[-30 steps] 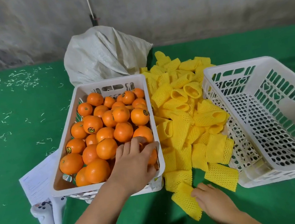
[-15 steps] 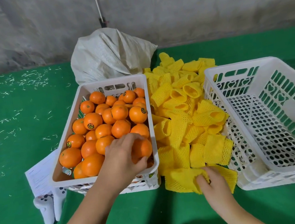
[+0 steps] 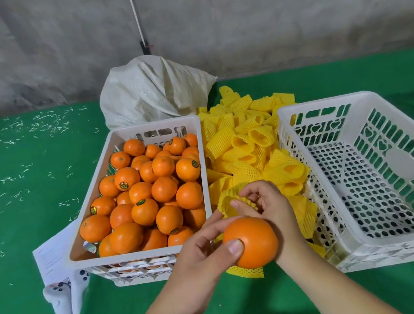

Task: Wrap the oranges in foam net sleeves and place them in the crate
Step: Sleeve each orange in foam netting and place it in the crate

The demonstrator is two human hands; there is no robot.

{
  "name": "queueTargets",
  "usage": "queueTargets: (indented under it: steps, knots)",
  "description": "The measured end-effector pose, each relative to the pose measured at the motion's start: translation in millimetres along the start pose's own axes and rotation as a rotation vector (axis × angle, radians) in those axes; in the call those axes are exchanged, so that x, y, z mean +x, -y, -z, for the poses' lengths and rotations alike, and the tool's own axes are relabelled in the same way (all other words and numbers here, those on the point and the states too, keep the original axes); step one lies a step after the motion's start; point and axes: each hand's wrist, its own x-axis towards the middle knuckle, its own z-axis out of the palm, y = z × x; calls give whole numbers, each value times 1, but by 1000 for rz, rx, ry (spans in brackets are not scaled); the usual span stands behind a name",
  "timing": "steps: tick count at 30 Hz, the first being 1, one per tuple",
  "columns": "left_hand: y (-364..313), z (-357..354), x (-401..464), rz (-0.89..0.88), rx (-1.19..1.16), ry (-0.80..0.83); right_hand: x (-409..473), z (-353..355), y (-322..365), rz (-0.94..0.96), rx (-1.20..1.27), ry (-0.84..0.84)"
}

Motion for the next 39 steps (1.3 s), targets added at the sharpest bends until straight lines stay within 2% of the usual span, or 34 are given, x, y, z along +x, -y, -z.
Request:
queueTargets:
  steps: [5, 10, 12, 16, 19, 21, 25, 28, 33, 39]
  knots:
    - [-4, 11, 8, 10, -78, -63, -3, 9, 1, -50, 70, 109]
    - [6, 14, 20, -11, -81, -309, -12, 23, 7, -42, 100, 88]
    - [8, 15, 24, -10, -109, -355, -17, 26, 13, -36, 103, 127]
    - [6, 13, 28, -43, -80, -340, -32, 18, 21, 80, -24, 226]
    - [2, 5, 32, -59, -217, -371, -39, 8, 24, 250, -85, 270]
    - [1, 1, 32, -45, -335, -354, -39, 2, 20, 336, -128, 250]
    - [7, 4, 29, -87, -416, -212, -31, -1, 14, 412, -194, 132]
    - [8, 11, 27, -142, -319, -139, -24, 3, 17, 467, -202, 95]
    - [5, 6, 35, -228, -49, -313, -26, 7, 21, 521, -219, 81]
    - [9, -10, 39, -277, -84, -412, -35, 9, 21, 629, -267, 47]
